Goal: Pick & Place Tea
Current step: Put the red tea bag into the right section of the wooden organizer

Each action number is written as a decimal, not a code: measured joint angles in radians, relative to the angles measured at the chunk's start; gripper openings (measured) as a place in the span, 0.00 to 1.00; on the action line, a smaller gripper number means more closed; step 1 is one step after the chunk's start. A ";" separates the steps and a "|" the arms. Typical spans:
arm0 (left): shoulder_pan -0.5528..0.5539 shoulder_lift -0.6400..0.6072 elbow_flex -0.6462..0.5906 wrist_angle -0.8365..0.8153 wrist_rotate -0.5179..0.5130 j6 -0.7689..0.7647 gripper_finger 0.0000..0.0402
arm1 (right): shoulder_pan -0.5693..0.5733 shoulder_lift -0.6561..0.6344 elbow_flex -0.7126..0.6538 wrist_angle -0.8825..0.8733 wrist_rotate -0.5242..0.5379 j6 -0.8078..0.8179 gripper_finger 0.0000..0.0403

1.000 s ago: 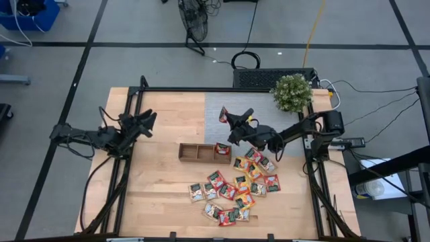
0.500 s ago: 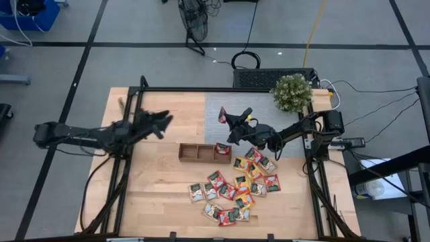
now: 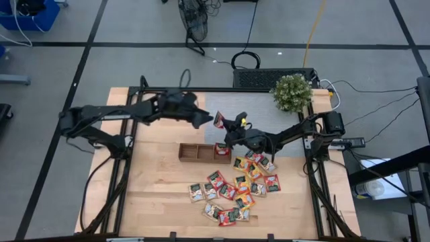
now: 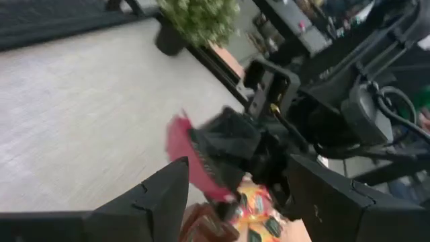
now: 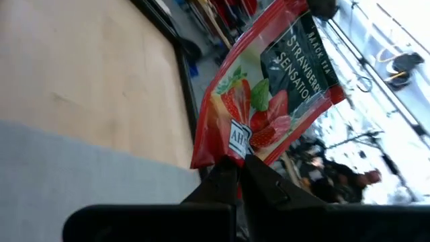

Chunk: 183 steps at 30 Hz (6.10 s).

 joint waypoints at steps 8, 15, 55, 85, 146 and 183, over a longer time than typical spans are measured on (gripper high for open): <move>0.000 0.105 0.047 -0.014 -0.001 -0.037 0.62 | -0.001 -0.001 0.000 0.048 0.004 -0.072 0.00; -0.002 0.113 0.047 -0.014 -0.008 -0.043 0.62 | -0.001 -0.001 0.000 0.066 0.002 -0.092 0.00; -0.295 -0.019 0.052 -0.377 -0.222 0.833 0.00 | -0.078 -0.425 -0.015 -0.641 -0.436 0.705 0.11; -0.333 0.576 0.642 -0.777 -0.299 1.005 0.00 | -0.153 -0.504 -0.242 -0.400 -0.468 0.770 0.11; -0.302 0.557 0.676 -0.836 -0.376 0.892 0.18 | -0.153 -0.504 -0.241 -0.405 -0.468 0.768 0.11; -0.311 0.722 0.589 -0.700 -0.180 0.831 0.00 | -0.151 -0.504 -0.241 -0.427 -0.468 0.776 0.11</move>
